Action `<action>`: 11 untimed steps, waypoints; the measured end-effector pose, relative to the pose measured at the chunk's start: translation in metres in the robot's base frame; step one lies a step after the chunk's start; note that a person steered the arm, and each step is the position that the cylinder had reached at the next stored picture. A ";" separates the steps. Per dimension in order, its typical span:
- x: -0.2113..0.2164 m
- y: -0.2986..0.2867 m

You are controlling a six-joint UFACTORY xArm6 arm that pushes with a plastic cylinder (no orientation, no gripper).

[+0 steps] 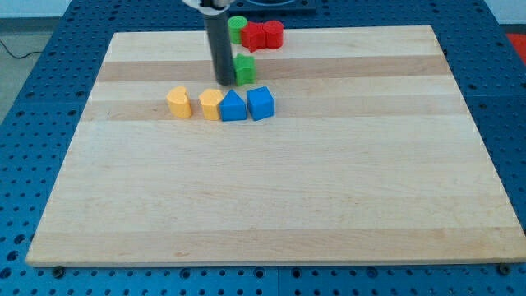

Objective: Push the red star to the bottom of the green circle

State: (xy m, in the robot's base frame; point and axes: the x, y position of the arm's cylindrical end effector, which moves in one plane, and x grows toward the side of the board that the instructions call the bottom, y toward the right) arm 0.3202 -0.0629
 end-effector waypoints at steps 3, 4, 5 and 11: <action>-0.002 0.100; -0.008 0.140; -0.055 0.198; -0.127 0.135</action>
State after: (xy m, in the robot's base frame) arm 0.1928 0.0724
